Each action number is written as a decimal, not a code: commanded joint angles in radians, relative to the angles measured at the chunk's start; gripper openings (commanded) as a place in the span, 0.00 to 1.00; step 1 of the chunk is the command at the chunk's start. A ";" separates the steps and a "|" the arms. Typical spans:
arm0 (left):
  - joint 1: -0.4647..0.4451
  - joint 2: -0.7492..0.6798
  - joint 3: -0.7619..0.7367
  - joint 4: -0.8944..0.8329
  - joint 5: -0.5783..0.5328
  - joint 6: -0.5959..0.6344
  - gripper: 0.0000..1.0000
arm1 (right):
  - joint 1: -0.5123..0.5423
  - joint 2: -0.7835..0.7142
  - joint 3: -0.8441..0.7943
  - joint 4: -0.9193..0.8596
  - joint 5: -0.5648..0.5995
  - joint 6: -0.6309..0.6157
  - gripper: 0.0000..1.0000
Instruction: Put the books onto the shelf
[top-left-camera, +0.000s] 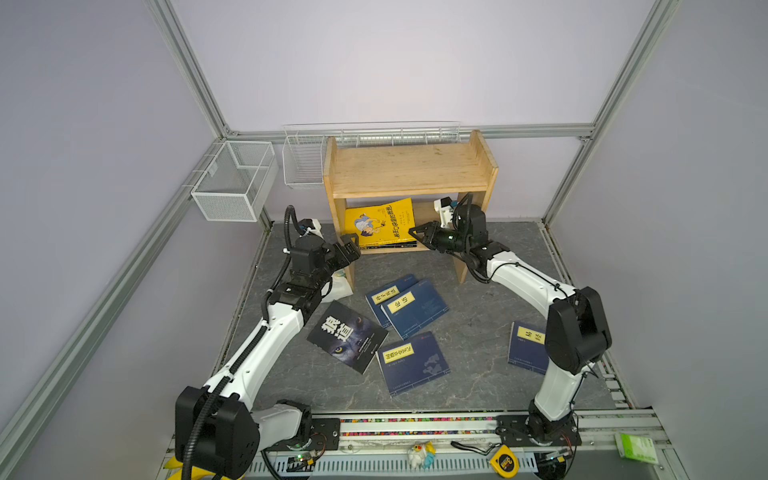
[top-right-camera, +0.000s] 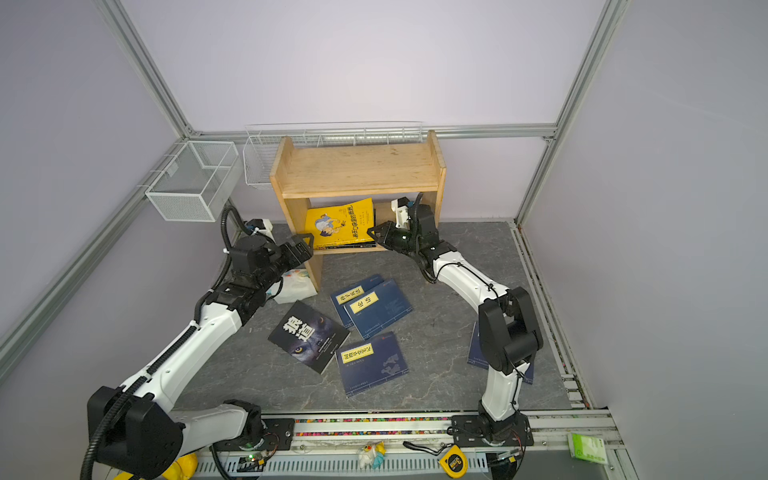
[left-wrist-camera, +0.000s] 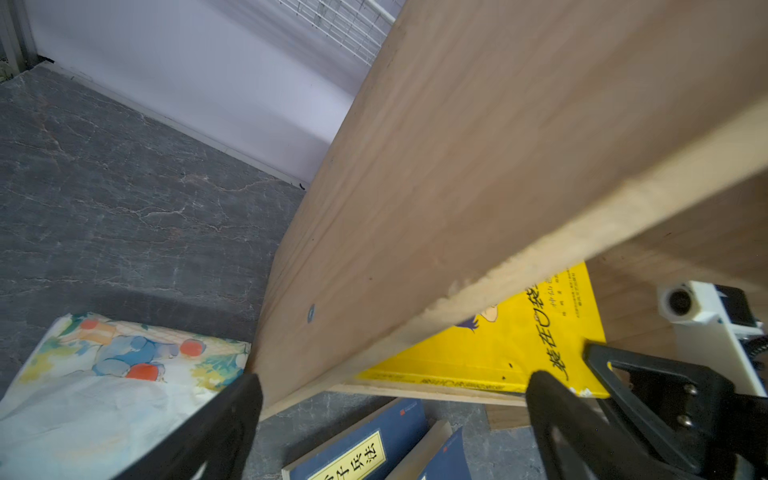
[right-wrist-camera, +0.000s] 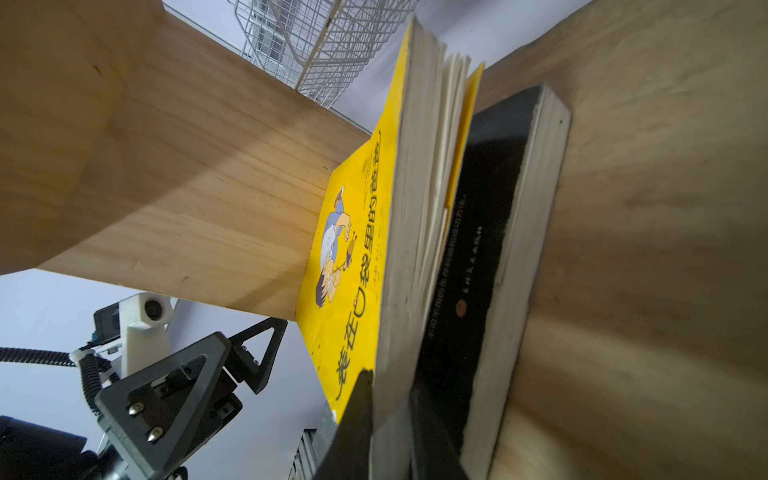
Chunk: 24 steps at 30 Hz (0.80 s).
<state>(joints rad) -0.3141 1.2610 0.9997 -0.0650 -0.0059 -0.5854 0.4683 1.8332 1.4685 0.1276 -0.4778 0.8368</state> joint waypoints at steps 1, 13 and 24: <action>0.004 0.045 0.047 0.046 -0.020 0.047 1.00 | 0.031 0.009 0.024 -0.037 0.063 -0.067 0.14; 0.005 0.112 -0.021 0.077 -0.103 -0.024 1.00 | 0.056 0.006 0.029 -0.122 0.125 -0.129 0.15; 0.004 0.131 -0.041 0.076 -0.116 -0.062 1.00 | 0.069 -0.050 0.090 -0.277 0.299 -0.266 0.45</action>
<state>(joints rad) -0.3141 1.3834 0.9798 0.0128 -0.0978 -0.6361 0.5316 1.8229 1.5379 -0.0441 -0.2584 0.6575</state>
